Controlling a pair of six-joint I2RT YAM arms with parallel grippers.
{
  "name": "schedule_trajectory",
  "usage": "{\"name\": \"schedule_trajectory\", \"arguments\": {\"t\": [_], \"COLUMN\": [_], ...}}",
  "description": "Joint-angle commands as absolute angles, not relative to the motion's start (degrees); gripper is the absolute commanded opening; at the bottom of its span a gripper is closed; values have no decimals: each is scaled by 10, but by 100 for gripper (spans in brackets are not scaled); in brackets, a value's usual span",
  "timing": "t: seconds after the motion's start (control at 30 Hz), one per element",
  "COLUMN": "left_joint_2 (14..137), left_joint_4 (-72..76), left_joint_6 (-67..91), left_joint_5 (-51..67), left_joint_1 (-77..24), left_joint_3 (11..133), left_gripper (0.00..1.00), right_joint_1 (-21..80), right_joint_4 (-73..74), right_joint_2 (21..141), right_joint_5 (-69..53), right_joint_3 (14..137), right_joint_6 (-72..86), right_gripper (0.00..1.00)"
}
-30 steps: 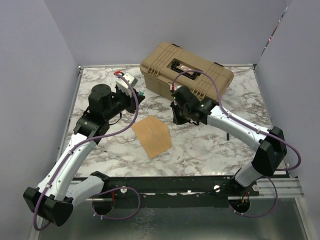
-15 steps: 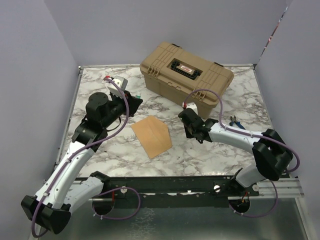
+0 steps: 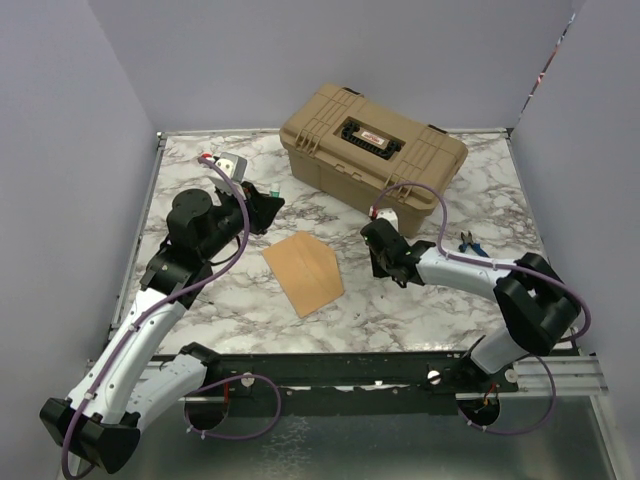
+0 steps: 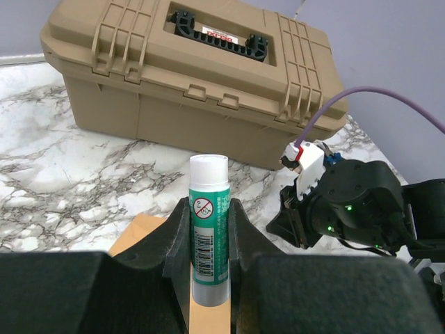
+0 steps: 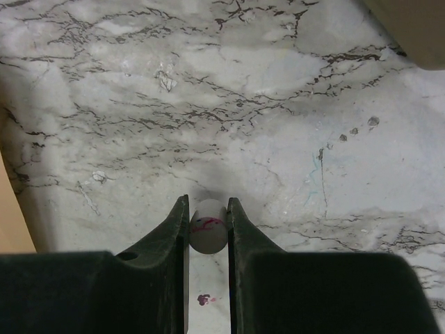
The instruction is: Place the letter into the envelope and seal it
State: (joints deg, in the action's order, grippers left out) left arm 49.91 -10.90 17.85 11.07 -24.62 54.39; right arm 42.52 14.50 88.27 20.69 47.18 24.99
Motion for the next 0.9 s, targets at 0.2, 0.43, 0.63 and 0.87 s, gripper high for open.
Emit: {"name": "schedule_trajectory", "arguments": {"t": [0.2, 0.43, 0.63, 0.87], "left_joint_2": [489, 489, 489, 490], "left_joint_4": [-99, -99, -99, -96], "left_joint_6": [197, 193, 189, 194], "left_joint_5": [89, 90, 91, 93], "left_joint_1": [-248, -248, -248, -248], "left_joint_3": [538, 540, 541, 543], "left_gripper": [0, 1, 1, 3], "right_joint_1": [420, 420, 419, 418], "right_joint_4": [142, 145, 165, 234], "right_joint_2": [918, 929, 919, 871], "right_joint_5": [192, 184, 186, 191], "right_joint_3": [467, 470, 483, 549], "right_joint_6": [268, 272, 275, 269], "right_gripper": [5, 31, 45, 54]}}
